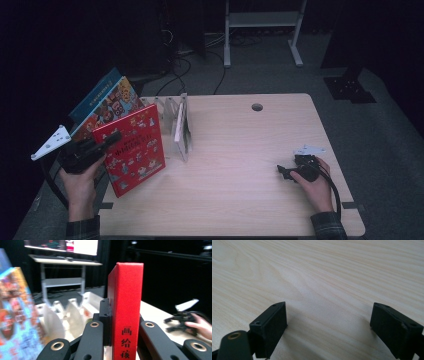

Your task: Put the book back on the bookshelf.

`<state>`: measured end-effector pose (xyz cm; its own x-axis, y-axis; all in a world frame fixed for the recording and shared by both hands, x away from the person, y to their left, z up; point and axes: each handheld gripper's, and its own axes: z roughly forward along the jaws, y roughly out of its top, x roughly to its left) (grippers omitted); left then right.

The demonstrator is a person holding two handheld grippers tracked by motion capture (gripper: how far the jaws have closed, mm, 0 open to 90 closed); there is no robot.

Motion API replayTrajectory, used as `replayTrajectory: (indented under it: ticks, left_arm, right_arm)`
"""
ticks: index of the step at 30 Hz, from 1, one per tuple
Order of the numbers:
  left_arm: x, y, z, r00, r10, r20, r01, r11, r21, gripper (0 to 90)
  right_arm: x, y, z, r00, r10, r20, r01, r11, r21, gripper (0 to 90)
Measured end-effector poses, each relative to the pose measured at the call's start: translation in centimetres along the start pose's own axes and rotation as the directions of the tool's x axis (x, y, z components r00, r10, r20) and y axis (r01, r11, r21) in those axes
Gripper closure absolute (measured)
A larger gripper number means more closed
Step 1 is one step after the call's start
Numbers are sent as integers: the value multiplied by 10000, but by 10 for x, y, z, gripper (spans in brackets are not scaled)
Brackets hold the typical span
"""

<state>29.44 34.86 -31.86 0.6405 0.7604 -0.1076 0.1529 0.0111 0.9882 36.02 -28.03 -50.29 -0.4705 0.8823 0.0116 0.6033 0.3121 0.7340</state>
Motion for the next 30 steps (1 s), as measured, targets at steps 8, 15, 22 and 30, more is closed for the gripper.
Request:
replayTrajectory:
  ticks: [8,15,22,30]
  left_arm:
    - [4,0,20,9905,344,-1330,-343,9994,25,793]
    - [9,0,47,9767,323,-2122,-313,9995,82,793]
    - [22,2,75,9673,522,-2482,-491,9986,190,793]
    - [40,1,101,9656,365,-2574,-373,9993,18,793]
  right_arm:
    - [0,0,0,10000,10,2,-10,10000,0,128]
    - [0,0,0,10000,8,2,-8,10000,-3,128]
    - [0,0,0,10000,17,1,-17,10000,0,128]
    - [0,0,0,10000,-18,-39,18,10000,-6,129]
